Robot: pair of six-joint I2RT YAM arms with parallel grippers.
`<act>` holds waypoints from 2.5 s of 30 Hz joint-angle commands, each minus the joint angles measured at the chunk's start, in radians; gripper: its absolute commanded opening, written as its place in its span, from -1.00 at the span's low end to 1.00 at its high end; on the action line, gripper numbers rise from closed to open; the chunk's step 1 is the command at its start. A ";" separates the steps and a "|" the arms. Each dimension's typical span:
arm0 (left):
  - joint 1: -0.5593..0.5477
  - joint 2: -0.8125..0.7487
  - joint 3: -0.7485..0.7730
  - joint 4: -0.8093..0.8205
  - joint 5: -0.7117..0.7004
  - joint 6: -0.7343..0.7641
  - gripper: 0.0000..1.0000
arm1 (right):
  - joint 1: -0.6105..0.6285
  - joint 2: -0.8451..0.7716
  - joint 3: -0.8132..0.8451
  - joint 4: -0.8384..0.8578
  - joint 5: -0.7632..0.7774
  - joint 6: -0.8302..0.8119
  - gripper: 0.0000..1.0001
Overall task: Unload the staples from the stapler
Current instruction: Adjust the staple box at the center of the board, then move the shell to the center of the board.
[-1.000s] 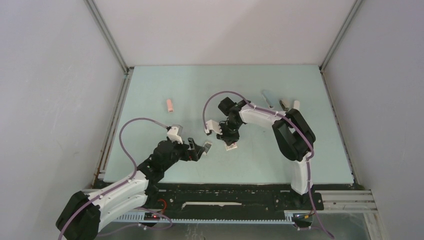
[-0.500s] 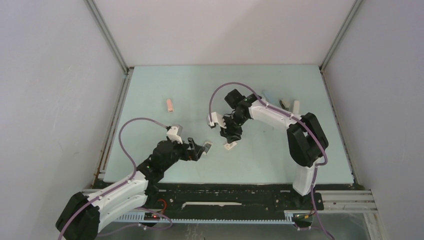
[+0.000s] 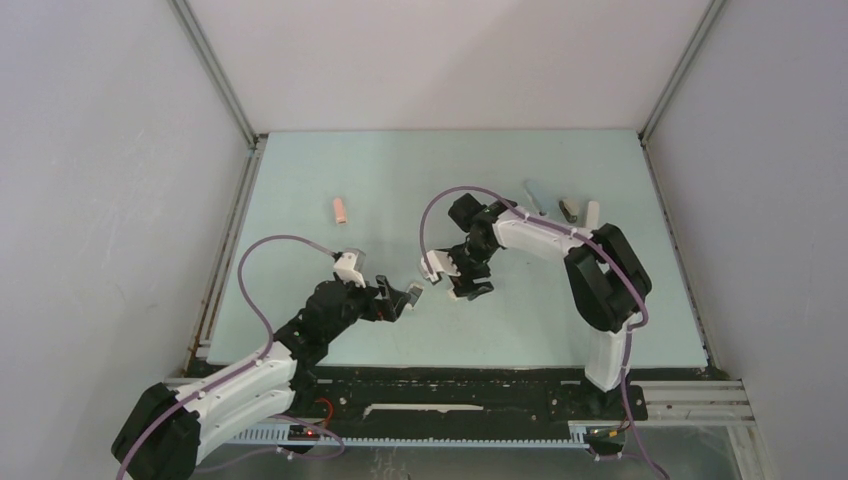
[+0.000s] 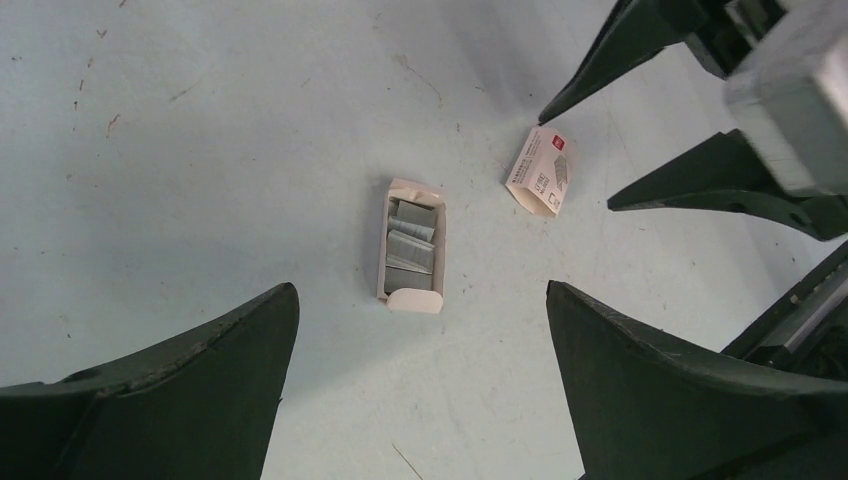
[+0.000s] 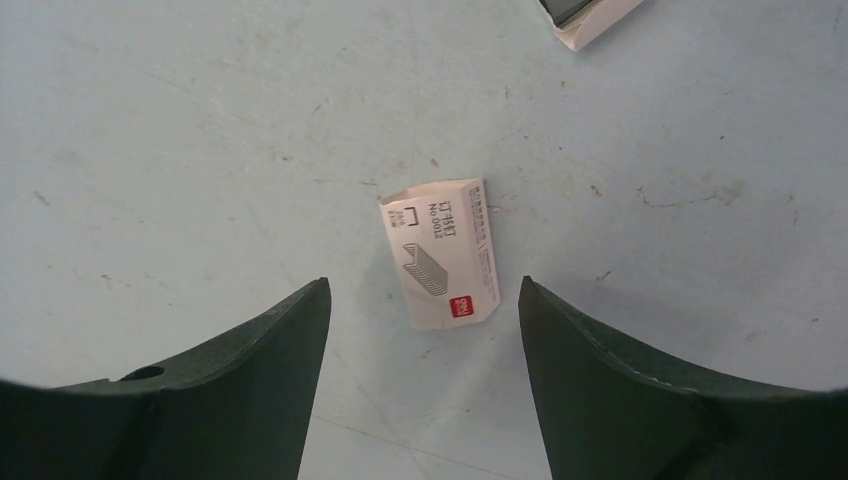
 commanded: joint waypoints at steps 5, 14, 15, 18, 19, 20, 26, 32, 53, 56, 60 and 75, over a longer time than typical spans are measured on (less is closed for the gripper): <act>0.006 -0.005 -0.011 0.032 -0.008 0.028 1.00 | 0.019 0.136 0.124 -0.010 0.043 -0.030 0.46; 0.006 -0.024 -0.020 0.028 -0.010 0.028 1.00 | 0.017 0.176 0.171 -0.074 0.027 -0.035 0.19; 0.006 -0.022 -0.022 0.027 -0.010 0.028 1.00 | 0.016 0.180 0.173 -0.081 0.027 -0.035 0.15; 0.006 -0.019 -0.022 0.029 -0.008 0.028 1.00 | 0.017 0.199 0.193 -0.109 0.028 -0.035 0.00; 0.006 -0.018 -0.022 0.029 -0.008 0.028 1.00 | 0.016 0.204 0.200 -0.115 0.029 -0.031 -0.02; 0.006 -0.017 -0.022 0.029 -0.009 0.028 1.00 | 0.016 0.207 0.204 -0.118 0.029 -0.028 -0.03; 0.006 -0.016 -0.024 0.031 -0.007 0.025 1.00 | 0.014 0.211 0.205 -0.102 0.034 0.002 -0.05; 0.007 0.010 -0.022 0.045 0.015 0.027 1.00 | 0.009 0.213 0.204 -0.112 0.030 0.010 -0.15; -0.062 0.301 0.166 -0.071 0.011 0.149 1.00 | -0.056 0.148 0.102 -0.090 0.033 0.013 -0.14; -0.098 0.342 0.186 -0.064 -0.041 0.185 1.00 | -0.066 0.136 0.090 -0.090 0.027 0.010 -0.14; -0.118 0.351 0.146 0.030 -0.041 0.226 1.00 | -0.077 0.127 0.078 -0.094 0.025 0.004 -0.14; -0.129 0.308 -0.012 0.289 -0.124 0.224 0.99 | -0.079 0.127 0.076 -0.100 0.019 -0.002 -0.14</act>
